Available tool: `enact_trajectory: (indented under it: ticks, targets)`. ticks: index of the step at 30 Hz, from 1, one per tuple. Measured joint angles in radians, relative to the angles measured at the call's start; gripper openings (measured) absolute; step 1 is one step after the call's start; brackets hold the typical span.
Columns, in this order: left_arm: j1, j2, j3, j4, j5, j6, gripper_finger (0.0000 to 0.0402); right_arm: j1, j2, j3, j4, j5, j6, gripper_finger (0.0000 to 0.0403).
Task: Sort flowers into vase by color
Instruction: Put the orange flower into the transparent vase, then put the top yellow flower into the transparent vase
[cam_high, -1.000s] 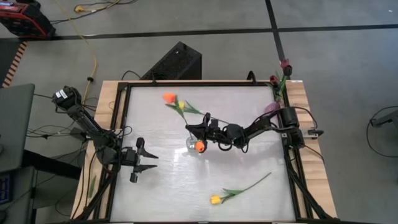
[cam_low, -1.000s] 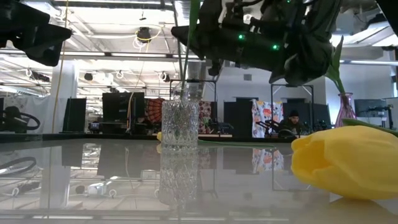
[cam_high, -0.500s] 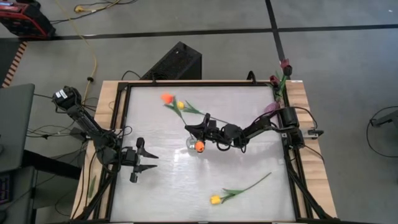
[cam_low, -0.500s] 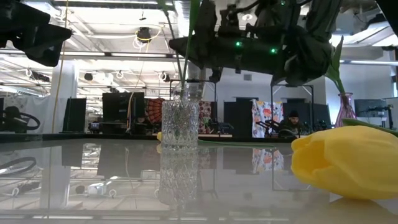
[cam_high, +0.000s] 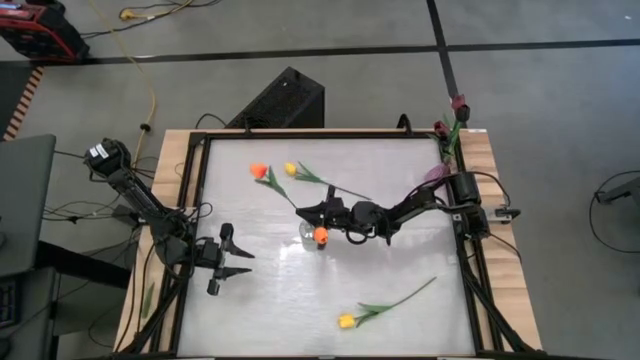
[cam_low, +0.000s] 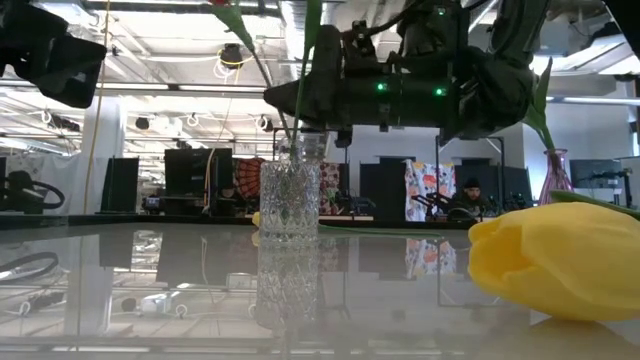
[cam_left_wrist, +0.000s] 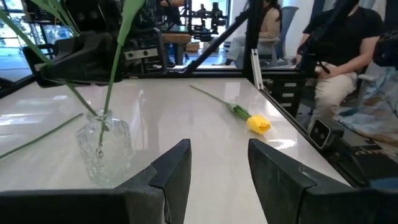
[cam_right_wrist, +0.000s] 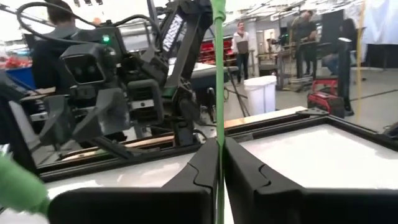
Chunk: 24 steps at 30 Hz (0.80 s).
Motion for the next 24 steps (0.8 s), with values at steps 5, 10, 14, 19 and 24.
enact_trajectory:
  ticks: [5,10,14,19,24]
  targets:
    - [0.0,0.0,0.0,-0.02,0.0,0.0,0.0149,0.004,-0.005,0.0,-0.009,-0.016,-0.002,0.0073]
    - [0.0,0.0,0.0,-0.021,0.001,0.0,0.0149,0.014,-0.007,0.0,-0.018,-0.017,-0.027,0.011]
    - [0.0,0.0,0.0,-0.022,0.003,0.0,0.0149,0.013,-0.012,0.0,-0.02,-0.016,-0.027,0.0143]
    - [0.0,0.0,0.0,-0.022,0.009,-0.01,0.0149,-0.004,-0.089,-0.001,-0.157,-0.016,-0.026,0.0172]
    - [0.0,0.0,0.0,-0.025,0.026,-0.011,0.0149,-0.011,-0.235,-0.001,-0.417,-0.016,-0.027,0.0186]
